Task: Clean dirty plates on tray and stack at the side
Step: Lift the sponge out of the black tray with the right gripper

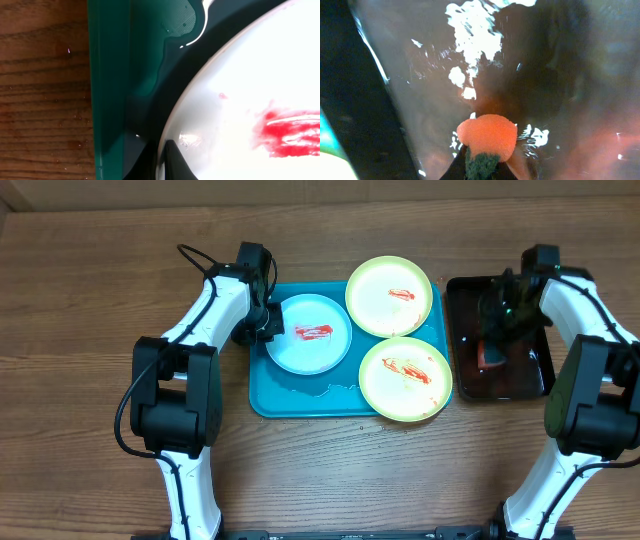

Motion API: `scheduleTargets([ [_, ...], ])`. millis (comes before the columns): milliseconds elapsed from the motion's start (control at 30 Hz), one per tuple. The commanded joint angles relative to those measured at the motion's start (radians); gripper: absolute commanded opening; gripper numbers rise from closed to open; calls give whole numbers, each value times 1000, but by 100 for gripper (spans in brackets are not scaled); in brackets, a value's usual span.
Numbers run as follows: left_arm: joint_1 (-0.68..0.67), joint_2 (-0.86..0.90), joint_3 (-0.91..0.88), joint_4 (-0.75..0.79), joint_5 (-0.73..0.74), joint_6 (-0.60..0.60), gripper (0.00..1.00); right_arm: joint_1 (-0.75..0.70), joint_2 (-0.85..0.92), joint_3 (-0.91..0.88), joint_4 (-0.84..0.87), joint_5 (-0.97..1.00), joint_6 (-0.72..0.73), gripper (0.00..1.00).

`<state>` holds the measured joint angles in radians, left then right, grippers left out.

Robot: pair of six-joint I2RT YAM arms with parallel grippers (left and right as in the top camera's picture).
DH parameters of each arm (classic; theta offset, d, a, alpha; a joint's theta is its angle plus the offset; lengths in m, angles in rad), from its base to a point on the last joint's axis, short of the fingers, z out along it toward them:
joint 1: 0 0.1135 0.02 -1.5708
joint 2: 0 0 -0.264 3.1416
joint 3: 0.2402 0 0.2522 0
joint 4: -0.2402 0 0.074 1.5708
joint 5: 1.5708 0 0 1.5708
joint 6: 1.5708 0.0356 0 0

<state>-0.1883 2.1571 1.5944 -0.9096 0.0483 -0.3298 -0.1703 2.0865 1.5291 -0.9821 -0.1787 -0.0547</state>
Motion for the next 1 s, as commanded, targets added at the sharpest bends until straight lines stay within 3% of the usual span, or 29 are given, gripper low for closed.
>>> scheduleTargets([
  [0, -2, 29, -29, 13, -30, 1, 4, -6, -24, 92, -29, -6, 75, 4],
  [367, -2, 29, -29, 13, -30, 1, 4, -6, -15, 108, -44, 100, 73, 21],
  [567, -2, 29, -29, 13, -29, 1, 4, -6, -15, 107, -69, 100, 23, 43],
  [867, -2, 29, -29, 13, -29, 1, 4, -6, -14, 56, -69, 126, -29, 42],
  [967, -2, 29, -29, 13, -29, 1, 4, -6, -14, 0, -12, 125, -28, 33],
])
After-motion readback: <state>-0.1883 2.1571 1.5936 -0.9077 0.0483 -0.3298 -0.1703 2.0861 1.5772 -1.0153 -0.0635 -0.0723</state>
